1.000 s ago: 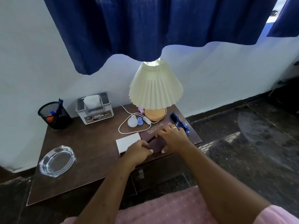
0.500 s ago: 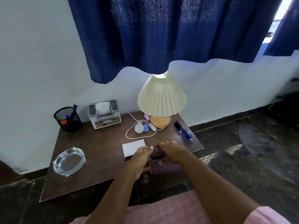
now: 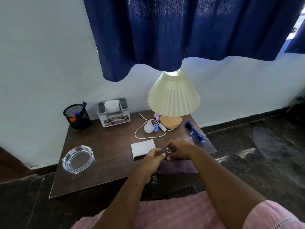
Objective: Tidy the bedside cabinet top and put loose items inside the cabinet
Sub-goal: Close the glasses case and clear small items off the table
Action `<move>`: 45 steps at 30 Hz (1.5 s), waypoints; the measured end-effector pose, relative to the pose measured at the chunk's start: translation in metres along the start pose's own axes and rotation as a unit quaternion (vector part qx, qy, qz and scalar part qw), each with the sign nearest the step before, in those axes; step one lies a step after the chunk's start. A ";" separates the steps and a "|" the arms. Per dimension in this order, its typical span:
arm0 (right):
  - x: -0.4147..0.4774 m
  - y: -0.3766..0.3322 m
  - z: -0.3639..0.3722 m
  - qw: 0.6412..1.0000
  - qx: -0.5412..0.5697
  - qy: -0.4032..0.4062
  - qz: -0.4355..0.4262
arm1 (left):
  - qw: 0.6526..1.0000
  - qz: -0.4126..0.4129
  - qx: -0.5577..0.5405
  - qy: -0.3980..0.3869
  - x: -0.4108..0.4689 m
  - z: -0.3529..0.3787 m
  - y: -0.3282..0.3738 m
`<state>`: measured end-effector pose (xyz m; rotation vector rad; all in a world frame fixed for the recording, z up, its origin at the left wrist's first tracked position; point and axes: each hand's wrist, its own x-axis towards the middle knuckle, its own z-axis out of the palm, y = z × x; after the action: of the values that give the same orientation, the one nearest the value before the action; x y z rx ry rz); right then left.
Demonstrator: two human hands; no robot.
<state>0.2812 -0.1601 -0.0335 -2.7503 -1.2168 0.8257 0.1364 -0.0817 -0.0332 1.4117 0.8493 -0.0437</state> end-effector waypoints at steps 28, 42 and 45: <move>-0.043 -0.086 -0.065 0.691 0.703 0.170 0.011 | 0.962 0.240 -0.051 -0.118 -0.042 -0.035 0.049; -0.020 -0.060 -0.075 0.875 0.392 0.259 -0.116 | 0.908 0.073 -0.400 0.097 -0.013 -0.055 0.070; -0.016 -0.051 -0.077 0.831 0.522 0.173 -0.084 | 0.902 0.073 -0.410 0.112 -0.012 -0.064 0.069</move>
<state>0.2743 -0.1215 0.0513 -1.7438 -0.6080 0.6367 0.1311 -0.0169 0.0364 0.6755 0.8059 0.5461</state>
